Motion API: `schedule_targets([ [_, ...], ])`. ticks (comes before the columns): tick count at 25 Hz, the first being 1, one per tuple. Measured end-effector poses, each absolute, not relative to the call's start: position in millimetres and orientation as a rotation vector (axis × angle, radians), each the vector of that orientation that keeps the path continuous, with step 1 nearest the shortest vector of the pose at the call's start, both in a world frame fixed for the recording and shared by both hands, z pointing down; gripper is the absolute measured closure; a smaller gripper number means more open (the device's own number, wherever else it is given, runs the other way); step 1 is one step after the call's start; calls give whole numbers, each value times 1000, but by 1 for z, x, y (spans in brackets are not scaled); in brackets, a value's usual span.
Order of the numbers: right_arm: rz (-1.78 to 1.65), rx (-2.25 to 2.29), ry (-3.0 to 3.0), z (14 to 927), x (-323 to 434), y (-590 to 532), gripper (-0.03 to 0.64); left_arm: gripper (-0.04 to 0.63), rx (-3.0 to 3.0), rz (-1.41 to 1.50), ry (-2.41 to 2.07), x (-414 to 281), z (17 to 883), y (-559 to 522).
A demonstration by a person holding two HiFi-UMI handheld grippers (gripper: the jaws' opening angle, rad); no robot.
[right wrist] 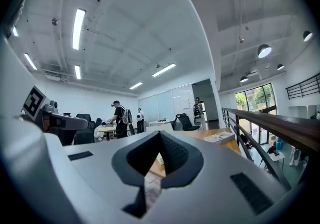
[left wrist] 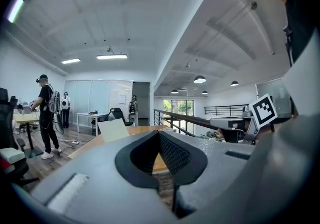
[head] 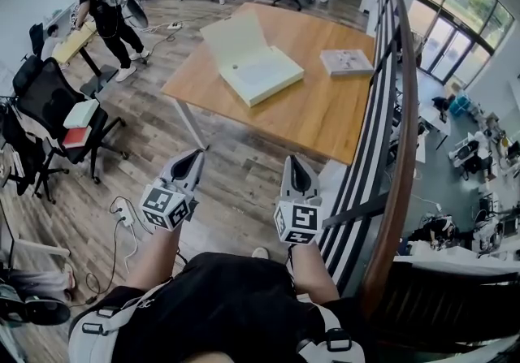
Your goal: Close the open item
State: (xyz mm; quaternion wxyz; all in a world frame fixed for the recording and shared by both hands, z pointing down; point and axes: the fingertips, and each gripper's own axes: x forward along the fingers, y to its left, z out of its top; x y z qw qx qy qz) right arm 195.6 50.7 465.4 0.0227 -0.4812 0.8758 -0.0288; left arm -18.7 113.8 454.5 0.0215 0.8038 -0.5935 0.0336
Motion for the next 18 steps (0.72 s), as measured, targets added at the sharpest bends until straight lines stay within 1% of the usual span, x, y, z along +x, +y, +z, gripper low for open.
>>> schedule_targets([
  [9, -93, -1450, 2754, 472, 221, 41, 612, 595, 2478, 131, -1881, 11, 457, 105],
  [18, -79, -1463, 2738, 476, 212, 22, 612, 595, 2493, 92, -1848, 2, 467, 79],
])
